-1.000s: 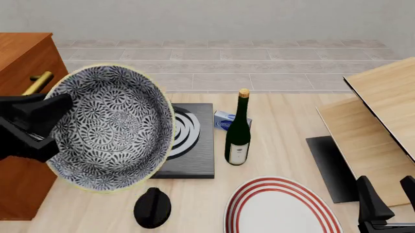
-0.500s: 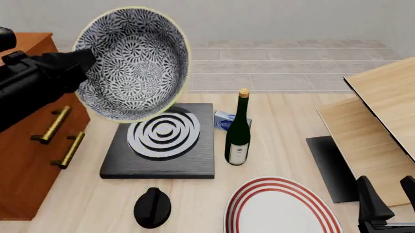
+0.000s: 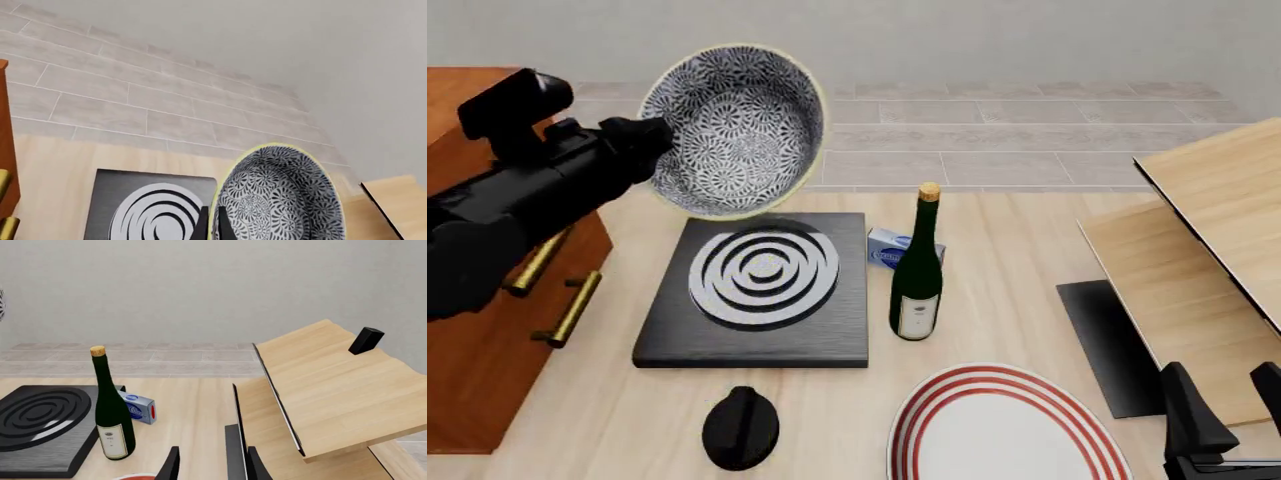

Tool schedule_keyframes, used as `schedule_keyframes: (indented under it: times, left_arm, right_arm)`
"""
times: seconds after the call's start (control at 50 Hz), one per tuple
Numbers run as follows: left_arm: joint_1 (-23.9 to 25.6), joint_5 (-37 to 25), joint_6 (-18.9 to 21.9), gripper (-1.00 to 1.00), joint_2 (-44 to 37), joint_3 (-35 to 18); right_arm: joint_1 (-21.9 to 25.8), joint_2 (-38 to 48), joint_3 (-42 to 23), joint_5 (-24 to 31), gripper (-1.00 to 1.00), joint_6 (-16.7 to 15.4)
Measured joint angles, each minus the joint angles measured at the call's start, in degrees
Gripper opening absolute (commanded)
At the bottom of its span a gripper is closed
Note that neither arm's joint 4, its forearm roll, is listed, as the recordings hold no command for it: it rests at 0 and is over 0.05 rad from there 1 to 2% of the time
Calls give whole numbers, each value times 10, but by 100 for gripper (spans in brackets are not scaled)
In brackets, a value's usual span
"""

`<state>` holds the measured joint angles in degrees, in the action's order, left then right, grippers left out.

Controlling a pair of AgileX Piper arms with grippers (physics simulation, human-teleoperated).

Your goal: Put the bowl on the stove.

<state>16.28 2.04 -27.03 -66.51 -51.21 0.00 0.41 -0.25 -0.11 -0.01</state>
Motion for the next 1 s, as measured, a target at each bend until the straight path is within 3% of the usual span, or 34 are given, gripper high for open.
schedule_keyframes:
  times: [0.72, 1.0]
  left_arm:
    - [-19, 73, -31, -100, -95, 28]
    - [-15, 101, -23, -100, -120, 56]
  right_arm:
    - [0, 0, 0, 0, 100, 0]
    - [0, 0, 0, 0, 100, 0]
